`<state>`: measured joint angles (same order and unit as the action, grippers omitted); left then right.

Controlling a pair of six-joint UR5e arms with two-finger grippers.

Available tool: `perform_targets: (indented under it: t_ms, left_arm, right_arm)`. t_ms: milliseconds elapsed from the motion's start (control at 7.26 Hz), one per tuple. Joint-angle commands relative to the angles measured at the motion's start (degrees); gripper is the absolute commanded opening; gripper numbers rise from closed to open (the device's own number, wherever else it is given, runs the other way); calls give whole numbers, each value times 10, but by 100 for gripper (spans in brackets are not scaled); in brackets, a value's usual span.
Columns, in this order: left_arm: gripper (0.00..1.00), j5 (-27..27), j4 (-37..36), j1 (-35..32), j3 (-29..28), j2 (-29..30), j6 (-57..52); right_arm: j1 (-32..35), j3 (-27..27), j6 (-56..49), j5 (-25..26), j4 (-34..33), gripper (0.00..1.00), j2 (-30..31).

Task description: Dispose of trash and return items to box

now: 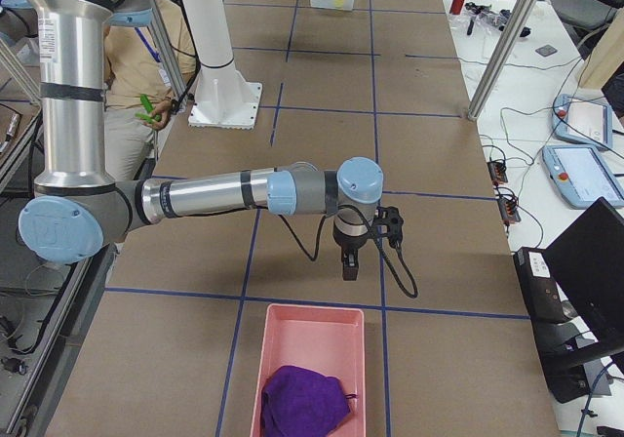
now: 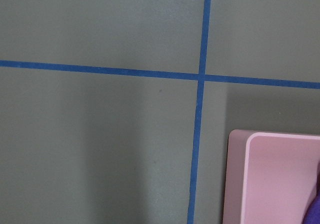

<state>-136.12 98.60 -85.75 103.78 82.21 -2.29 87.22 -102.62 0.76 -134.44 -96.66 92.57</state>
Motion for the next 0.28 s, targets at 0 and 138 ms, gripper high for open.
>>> perform_targets:
  t_ms: [0, 138]
  left_arm:
    - [100, -1, 0, 0, -27, 8, -1]
    - [100, 2, 1, 2, -24, 8, -1]
  right_arm:
    - [-6, 9, -1, -1, -1, 100, -14]
    - [-6, -4, -1, -5, 0, 100, -11]
